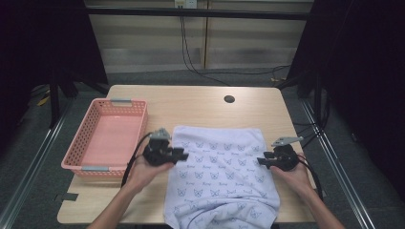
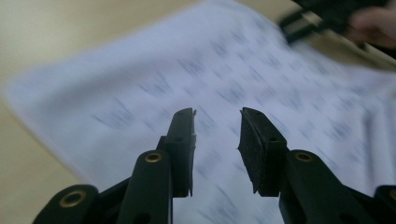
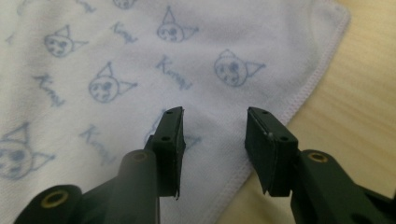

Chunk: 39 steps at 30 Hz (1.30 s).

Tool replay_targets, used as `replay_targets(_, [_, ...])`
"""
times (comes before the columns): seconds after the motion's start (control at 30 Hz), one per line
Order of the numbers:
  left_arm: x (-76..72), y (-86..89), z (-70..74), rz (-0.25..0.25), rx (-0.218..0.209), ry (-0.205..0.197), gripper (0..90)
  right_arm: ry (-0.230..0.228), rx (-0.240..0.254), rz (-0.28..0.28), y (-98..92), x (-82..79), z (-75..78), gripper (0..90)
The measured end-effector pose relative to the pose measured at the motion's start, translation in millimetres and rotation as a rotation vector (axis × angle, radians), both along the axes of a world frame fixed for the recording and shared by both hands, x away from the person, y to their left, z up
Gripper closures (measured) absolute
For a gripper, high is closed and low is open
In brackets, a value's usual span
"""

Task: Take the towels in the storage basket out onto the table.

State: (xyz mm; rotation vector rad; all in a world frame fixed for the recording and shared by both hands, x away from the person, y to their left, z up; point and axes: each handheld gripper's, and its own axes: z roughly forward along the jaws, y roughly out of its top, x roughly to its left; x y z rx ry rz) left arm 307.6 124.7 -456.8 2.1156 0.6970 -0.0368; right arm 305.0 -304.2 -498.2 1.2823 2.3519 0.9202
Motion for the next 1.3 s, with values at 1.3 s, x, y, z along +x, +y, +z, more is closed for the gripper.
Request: replay_targets(1.3, [-94.2,6.6,-30.0,-0.242,0.154,0.054,60.3,0.13,0.099,0.314,39.7,-123.9,18.5,55.9])
